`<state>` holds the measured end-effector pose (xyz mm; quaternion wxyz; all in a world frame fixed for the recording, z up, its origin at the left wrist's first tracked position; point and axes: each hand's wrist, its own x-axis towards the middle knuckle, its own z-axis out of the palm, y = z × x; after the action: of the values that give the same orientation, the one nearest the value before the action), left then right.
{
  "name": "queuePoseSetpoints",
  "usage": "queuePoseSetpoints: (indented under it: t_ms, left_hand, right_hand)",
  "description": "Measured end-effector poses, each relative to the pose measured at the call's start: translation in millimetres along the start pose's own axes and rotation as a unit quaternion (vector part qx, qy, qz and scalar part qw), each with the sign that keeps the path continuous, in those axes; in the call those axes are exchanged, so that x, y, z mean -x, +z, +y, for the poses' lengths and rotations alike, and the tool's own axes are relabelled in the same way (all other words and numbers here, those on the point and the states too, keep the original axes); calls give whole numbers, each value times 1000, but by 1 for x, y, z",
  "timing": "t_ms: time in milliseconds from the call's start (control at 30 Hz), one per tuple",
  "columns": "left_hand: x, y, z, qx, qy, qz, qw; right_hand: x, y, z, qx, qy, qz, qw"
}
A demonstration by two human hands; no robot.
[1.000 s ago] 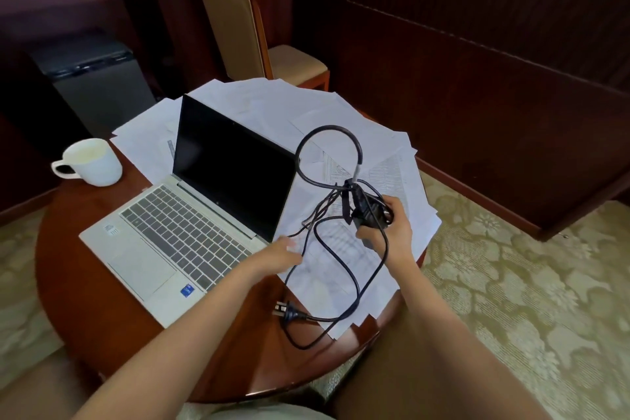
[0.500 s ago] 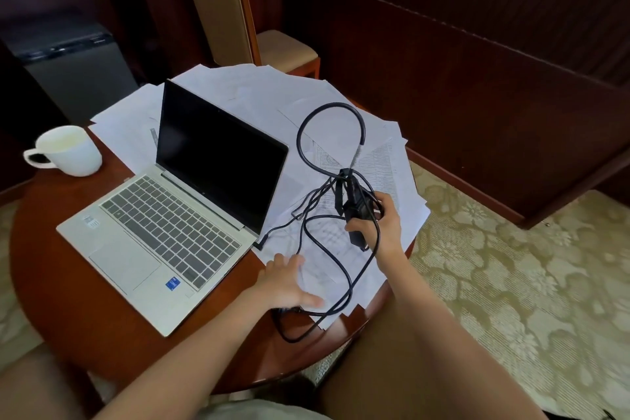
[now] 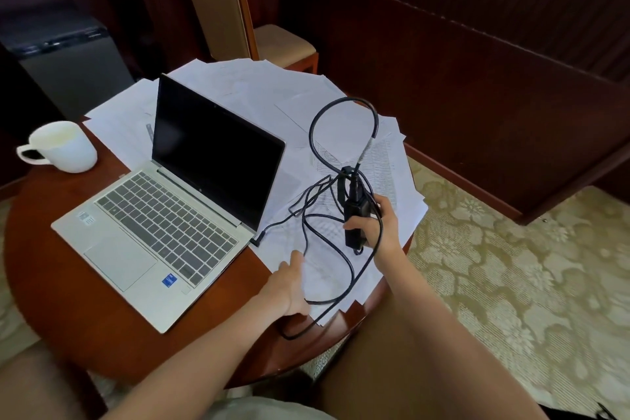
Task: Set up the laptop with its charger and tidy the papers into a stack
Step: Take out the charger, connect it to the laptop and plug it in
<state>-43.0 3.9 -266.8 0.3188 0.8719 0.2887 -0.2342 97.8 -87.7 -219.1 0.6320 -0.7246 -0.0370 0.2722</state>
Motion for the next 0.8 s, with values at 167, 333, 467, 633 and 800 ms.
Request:
queuePoseSetpoints:
  t_ms: [167,333,467,633,800]
  left_hand:
    - [1,-23,10,35,85,-23,996]
    - [10,-86,46,29,149,-1,988]
    - [16,-138,62,171,140,9,975]
    - [18,-191,84,250,166,53,953]
    - [9,-227,105,362,194,115,905]
  right_hand:
    - [2,-3,-14,-17,-6,-11,1000]
    - [-2,-10,-33,-36,-16,-44,998]
    - [-8,-10,-45,-73,2,-57,996]
    - [-11,-7,-72,-120,-4,-73,990]
    - [-18,2,-107,-76,-36,-112,990]
